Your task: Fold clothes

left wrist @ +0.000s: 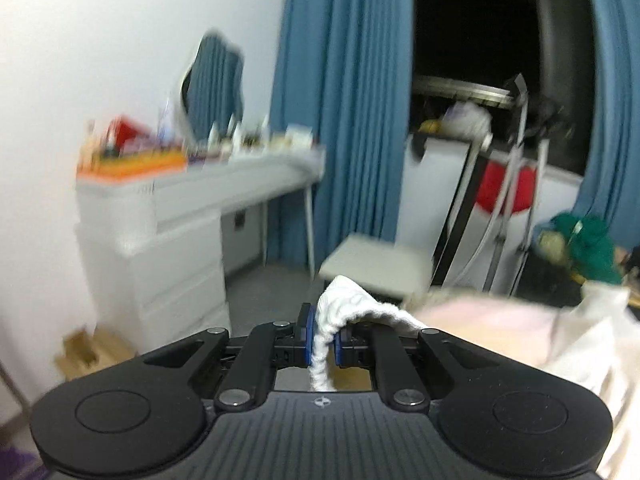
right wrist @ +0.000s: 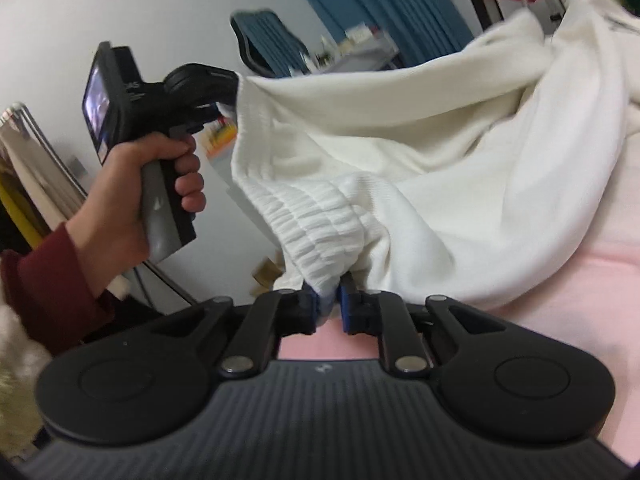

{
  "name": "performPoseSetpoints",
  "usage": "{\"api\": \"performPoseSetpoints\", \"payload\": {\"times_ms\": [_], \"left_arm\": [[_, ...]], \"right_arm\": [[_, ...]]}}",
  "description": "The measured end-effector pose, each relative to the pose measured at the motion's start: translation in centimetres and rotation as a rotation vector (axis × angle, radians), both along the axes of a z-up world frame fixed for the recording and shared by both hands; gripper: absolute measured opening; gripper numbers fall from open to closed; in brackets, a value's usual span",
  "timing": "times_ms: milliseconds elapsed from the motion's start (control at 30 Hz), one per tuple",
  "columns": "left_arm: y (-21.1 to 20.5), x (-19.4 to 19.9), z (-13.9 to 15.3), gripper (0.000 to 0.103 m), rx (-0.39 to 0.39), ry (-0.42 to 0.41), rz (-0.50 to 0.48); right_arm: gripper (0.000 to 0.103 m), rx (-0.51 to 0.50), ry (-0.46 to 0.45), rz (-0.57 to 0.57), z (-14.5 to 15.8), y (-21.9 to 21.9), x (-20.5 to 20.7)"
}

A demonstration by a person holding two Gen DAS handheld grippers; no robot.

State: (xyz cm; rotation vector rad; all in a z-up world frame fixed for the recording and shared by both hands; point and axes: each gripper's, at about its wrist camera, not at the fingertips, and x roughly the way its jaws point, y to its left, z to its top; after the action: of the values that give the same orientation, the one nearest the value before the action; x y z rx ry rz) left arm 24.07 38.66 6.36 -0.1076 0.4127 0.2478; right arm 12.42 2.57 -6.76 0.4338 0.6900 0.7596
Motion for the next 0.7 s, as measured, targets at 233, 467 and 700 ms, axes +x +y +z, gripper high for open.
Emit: {"api": "performPoseSetpoints", "payload": {"times_ms": [233, 467, 700], "left_arm": [[1.9, -2.0, -2.3, 0.017, -0.058, 0.008, 0.020], [2.4, -5.2, -2.3, 0.089, -0.070, -0.004, 0.026], [-2.7, -13.6, 0.7, 0.091, -0.043, -0.034, -0.042]], "right_arm": [[0.077, 0.043, -0.056, 0.079, 0.0, 0.2, 1.2], [0.087, -0.004, -0.118, 0.109, 1.9, 0.6, 0.9], [0.087, -0.039, -0.204, -0.001, 5.7, -3.3, -1.1]]}}
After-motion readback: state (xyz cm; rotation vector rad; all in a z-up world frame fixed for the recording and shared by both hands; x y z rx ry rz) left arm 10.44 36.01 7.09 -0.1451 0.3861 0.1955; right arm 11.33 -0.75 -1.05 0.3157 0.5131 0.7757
